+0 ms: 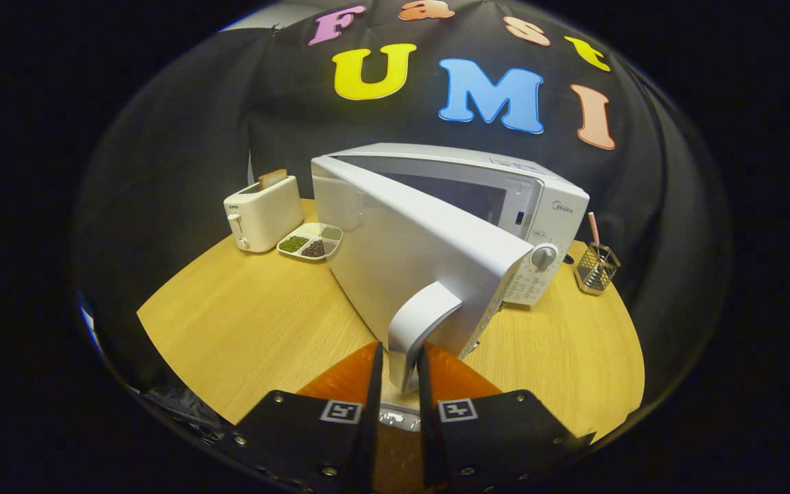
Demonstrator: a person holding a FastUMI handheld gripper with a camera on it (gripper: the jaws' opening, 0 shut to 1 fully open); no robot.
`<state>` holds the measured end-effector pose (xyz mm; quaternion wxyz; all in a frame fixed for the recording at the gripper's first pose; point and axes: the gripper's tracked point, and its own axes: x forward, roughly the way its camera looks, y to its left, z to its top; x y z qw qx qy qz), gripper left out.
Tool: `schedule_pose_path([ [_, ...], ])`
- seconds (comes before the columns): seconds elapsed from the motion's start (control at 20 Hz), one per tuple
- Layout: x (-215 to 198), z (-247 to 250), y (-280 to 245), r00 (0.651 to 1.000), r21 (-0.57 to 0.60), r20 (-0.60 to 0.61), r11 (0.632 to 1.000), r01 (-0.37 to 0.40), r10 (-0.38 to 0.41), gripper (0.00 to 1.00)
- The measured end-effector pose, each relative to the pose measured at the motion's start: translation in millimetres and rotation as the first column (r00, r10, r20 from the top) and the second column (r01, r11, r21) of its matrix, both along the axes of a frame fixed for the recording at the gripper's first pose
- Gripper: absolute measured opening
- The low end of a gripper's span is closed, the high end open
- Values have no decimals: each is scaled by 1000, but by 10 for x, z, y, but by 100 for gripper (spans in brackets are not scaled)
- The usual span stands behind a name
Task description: Open the microwave, put the food inside, and close the microwave door.
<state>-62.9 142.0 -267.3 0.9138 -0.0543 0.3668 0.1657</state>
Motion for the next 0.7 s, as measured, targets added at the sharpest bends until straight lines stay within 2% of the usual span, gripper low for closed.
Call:
schedule_pose_path([
  [0.05,-55,-38,65,1000,6,-9,1000,4,-4,38],
  [0.1,-82,-52,83,1000,-2,-8,1000,5,-5,45],
  [0.7,-565,-54,568,1000,-4,-13,1000,-1,1,48],
])
